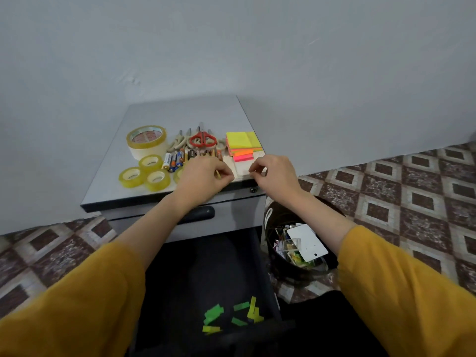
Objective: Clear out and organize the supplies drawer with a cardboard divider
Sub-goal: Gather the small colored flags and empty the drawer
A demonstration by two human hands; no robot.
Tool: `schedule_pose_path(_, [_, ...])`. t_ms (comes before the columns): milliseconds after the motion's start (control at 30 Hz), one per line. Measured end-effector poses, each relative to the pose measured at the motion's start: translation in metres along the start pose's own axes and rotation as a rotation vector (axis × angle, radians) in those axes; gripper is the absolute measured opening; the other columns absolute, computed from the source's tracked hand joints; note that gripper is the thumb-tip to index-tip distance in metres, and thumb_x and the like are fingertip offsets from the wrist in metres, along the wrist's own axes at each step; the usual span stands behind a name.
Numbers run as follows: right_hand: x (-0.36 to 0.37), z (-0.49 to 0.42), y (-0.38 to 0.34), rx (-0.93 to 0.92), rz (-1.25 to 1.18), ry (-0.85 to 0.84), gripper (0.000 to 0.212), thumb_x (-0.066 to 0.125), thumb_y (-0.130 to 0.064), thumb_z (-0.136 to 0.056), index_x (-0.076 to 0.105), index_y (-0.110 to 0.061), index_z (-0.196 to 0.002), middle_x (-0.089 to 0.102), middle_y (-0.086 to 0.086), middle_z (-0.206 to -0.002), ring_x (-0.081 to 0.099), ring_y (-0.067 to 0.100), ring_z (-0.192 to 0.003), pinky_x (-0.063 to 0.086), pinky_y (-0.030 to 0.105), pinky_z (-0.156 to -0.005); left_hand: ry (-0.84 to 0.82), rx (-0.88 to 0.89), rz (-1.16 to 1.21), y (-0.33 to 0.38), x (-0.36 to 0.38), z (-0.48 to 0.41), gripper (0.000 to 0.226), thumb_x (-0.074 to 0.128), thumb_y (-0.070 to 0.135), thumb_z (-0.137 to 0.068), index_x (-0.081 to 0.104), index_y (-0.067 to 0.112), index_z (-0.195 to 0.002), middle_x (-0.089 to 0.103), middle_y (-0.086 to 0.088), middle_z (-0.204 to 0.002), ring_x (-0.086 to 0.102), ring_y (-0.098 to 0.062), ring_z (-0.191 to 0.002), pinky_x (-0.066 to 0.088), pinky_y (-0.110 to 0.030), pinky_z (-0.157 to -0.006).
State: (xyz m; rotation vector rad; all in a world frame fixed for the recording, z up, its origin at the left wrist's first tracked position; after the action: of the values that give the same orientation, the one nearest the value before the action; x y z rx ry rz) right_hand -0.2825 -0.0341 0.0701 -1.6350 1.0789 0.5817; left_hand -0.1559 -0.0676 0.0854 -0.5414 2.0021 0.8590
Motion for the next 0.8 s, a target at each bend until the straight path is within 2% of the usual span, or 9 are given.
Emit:
schedule_pose_path(100, [0.017,0.026,-0.01,-0.036,-0.031,-0.05,0.013,0.063,-0.013,-0.084,0.073,-0.01,-0.091,0.071,0.006,-0.094,0.062,0.023,-0.089,0.044,0.029,-0.078,-0.071,-0.034,0.046,-0.001,0.005,0.036,0.008,0.069,0.018,-0.081,0.076,0.014,-0.083,0.07,0.0,-0.076,0.055,-0.009,-0.066,0.048,-0.029,-0.066])
schedule_pose_path(233, [0.058,0.065,-0.014,-0.03,-0.065,-0.152,0.014,0.064,-0.015,-0.085,0.074,-0.01,-0.094,0.071,0.007,-0.095,0.063,0.023,-0.089,0.048,0.032,-0.081,-0.19,-0.125,0.048,-0.02,0.028,0.086,0.01,0.069,0.019,-0.082,0.076,0.013,-0.087,0.069,0.003,-0.079,0.055,-0.005,-0.067,0.049,-0.025,-0.073])
schedule_pose_path(333, [0.094,0.088,-0.009,0.009,-0.064,-0.277,0.016,0.063,-0.016,-0.086,0.074,-0.01,-0.097,0.072,0.007,-0.099,0.064,0.022,-0.093,0.048,0.03,-0.084,-0.237,-0.176,0.064,-0.04,0.048,0.117,0.01,0.068,0.017,-0.082,0.075,0.011,-0.085,0.072,0.0,-0.081,0.059,-0.007,-0.069,0.052,-0.03,-0.076])
schedule_pose_path(400, [0.119,0.099,-0.006,0.028,-0.093,-0.332,0.015,0.064,-0.015,-0.085,0.074,-0.011,-0.096,0.072,0.007,-0.097,0.065,0.022,-0.093,0.05,0.033,-0.086,-0.28,-0.203,0.063,-0.055,0.063,0.137,0.01,0.068,0.017,-0.083,0.075,0.013,-0.087,0.073,-0.001,-0.086,0.063,-0.01,-0.075,0.053,-0.032,-0.079])
schedule_pose_path(533, [0.168,0.116,-0.001,0.045,-0.09,-0.461,0.017,0.062,-0.012,-0.086,0.074,-0.013,-0.098,0.072,0.004,-0.098,0.064,0.019,-0.095,0.047,0.025,-0.087,-0.363,-0.307,0.061,-0.088,0.097,0.17,0.013,0.067,0.021,-0.084,0.075,0.015,-0.092,0.072,-0.002,-0.091,0.064,-0.015,-0.083,0.051,-0.034,-0.083])
schedule_pose_path(800, [0.24,0.135,0.026,0.098,-0.061,-0.715,0.024,0.06,-0.004,-0.084,0.074,-0.016,-0.097,0.069,0.006,-0.104,0.063,0.022,-0.097,0.051,0.036,-0.089,-0.548,-0.461,0.112,-0.133,0.161,0.199,0.014,0.064,0.02,-0.085,0.074,0.015,-0.094,0.071,-0.002,-0.091,0.064,-0.014,-0.086,0.052,-0.034,-0.085])
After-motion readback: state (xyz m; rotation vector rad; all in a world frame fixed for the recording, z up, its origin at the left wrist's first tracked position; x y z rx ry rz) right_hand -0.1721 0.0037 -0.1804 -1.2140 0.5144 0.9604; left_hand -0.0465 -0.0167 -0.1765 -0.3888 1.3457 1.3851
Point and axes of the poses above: each hand's wrist, its own z-axis away from the middle knuckle, its own x-axis out of the palm, y = z × x, the point moved 10 cm from there along -z, towards the middle knuckle
